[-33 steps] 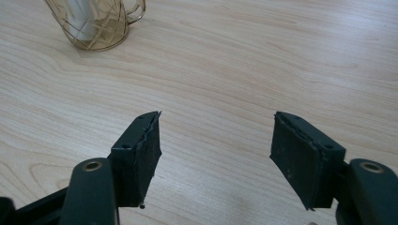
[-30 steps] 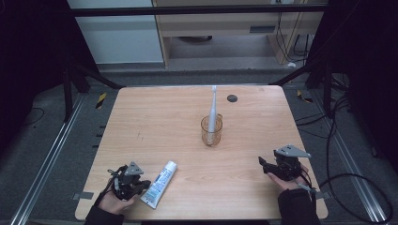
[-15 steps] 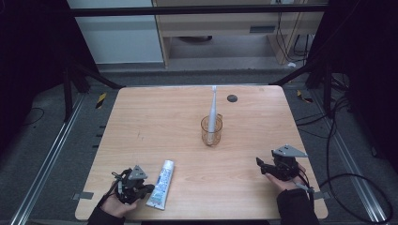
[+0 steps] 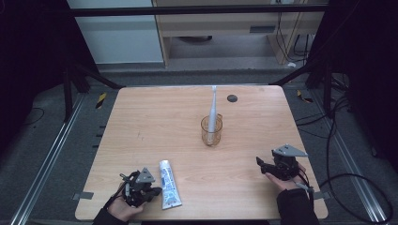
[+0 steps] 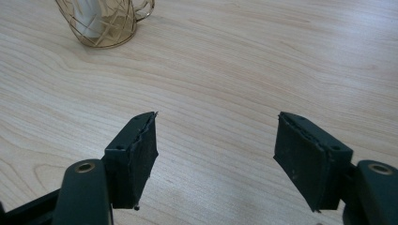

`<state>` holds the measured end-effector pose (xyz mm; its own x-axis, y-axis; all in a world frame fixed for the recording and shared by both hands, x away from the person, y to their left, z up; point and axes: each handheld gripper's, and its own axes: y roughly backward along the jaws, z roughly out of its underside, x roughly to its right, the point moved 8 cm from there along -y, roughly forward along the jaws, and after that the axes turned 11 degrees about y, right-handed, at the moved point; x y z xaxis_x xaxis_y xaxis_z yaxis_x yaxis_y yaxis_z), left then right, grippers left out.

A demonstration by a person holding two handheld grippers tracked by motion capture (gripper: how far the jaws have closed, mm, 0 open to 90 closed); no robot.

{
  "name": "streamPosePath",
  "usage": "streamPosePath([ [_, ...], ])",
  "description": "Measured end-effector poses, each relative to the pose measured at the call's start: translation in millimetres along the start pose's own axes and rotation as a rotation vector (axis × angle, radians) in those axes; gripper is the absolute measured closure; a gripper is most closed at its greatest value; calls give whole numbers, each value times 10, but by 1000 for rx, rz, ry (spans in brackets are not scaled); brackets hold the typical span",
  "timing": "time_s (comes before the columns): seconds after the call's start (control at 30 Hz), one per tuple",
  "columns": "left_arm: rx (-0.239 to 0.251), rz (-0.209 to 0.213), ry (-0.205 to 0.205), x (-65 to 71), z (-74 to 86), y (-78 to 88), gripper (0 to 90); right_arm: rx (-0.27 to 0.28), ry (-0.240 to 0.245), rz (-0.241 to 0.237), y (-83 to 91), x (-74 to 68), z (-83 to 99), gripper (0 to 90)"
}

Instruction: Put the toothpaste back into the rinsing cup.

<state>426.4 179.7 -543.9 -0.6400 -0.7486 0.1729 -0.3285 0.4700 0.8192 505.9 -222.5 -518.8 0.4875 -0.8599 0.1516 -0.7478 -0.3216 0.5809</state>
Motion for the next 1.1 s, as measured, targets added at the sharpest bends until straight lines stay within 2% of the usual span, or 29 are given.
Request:
streamPosePath([
  [0.43,-7,18,-39,139,-64,-94,896,-2,6,11,-6,7,-5,295],
  [0.7,5,23,-74,239,-168,-181,896,-1,2,10,-11,-2,-17,294],
  [1.1,14,25,-81,274,-293,-305,896,0,2,13,-12,21,-10,294],
])
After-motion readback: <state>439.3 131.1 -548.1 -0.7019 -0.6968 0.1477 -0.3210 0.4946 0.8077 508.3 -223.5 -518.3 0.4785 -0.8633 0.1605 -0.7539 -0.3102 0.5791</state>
